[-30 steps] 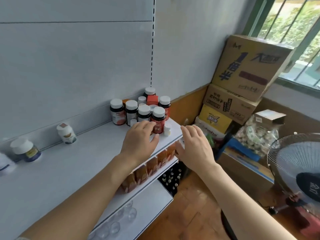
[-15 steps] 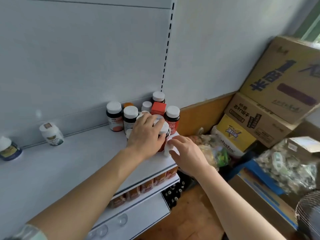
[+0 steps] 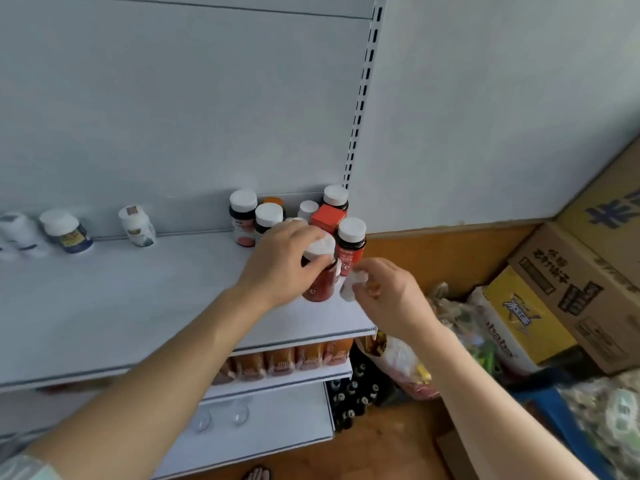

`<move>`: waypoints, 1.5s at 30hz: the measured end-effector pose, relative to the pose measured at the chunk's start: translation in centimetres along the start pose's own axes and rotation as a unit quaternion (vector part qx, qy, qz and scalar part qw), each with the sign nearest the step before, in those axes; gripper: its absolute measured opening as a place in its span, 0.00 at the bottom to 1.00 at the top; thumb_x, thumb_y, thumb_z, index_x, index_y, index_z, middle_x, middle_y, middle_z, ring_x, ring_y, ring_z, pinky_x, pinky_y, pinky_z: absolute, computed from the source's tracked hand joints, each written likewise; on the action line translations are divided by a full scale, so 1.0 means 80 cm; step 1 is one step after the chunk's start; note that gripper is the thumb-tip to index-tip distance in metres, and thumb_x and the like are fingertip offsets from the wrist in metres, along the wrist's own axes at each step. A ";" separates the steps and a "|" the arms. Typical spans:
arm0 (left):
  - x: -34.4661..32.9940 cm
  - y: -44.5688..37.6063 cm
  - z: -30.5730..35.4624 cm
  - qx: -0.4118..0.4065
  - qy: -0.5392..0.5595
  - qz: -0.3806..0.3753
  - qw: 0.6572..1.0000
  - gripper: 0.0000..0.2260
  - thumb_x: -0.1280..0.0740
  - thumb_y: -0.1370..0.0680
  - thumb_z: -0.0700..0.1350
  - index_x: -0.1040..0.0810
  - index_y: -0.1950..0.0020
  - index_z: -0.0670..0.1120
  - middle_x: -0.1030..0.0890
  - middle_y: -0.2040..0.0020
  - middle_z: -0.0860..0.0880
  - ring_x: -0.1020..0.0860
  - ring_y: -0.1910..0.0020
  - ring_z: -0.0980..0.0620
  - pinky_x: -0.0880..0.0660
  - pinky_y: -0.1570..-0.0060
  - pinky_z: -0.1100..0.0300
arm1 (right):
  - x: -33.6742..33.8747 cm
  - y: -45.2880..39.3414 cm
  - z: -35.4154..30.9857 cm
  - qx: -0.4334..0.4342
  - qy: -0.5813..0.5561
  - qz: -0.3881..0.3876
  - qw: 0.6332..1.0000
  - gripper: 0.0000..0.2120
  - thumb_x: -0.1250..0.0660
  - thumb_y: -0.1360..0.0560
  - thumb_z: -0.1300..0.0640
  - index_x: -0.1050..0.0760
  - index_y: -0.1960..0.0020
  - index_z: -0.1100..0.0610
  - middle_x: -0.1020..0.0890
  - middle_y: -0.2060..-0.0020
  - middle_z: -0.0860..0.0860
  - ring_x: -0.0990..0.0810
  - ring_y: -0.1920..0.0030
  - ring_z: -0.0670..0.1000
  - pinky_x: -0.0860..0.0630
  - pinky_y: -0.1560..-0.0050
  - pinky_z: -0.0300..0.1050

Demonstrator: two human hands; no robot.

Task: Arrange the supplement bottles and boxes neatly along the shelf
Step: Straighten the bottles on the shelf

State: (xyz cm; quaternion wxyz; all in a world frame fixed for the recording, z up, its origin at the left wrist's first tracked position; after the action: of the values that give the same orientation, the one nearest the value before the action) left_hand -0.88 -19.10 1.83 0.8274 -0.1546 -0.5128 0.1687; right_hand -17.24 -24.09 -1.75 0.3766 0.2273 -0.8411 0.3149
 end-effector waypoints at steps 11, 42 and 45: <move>0.062 0.052 -0.008 0.127 0.136 0.041 0.982 0.11 0.32 0.22 0.54 0.22 0.41 0.53 0.22 0.40 0.56 0.24 0.43 0.58 0.26 0.45 0.60 | 0.018 -0.018 -0.037 -0.063 -0.234 -0.152 0.958 0.17 0.38 0.20 0.61 0.24 0.37 0.45 0.17 0.47 0.44 0.16 0.53 0.48 0.19 0.46 0.55; 0.367 0.387 -0.230 0.283 0.188 0.150 0.928 0.13 0.31 0.25 0.59 0.19 0.43 0.58 0.20 0.43 0.59 0.22 0.47 0.64 0.27 0.49 0.68 | -0.228 -0.010 -0.472 0.004 -0.250 -0.218 0.943 0.19 0.25 0.37 0.35 0.19 0.53 0.47 0.16 0.65 0.48 0.21 0.65 0.53 0.22 0.60 0.52; 0.406 0.421 -0.273 0.303 0.182 0.184 0.917 0.12 0.31 0.24 0.58 0.19 0.43 0.57 0.20 0.43 0.59 0.22 0.48 0.63 0.27 0.49 0.68 | -0.267 -0.017 -0.526 0.035 -0.246 -0.222 0.943 0.13 0.27 0.30 0.40 0.17 0.49 0.45 0.16 0.66 0.47 0.21 0.68 0.45 0.22 0.60 0.46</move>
State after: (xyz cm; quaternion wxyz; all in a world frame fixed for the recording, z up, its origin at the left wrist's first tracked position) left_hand 28.25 23.49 3.95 0.8678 -0.0167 -0.2406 0.4344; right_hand 17.34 7.52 3.97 0.2100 0.4916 -0.8243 0.1866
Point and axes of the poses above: each hand's wrist, its own y-axis away from the middle knuckle, its own x-axis out of the back of the hand, z = x × y, the point moved 9 cm from there along -y, towards the middle knuckle
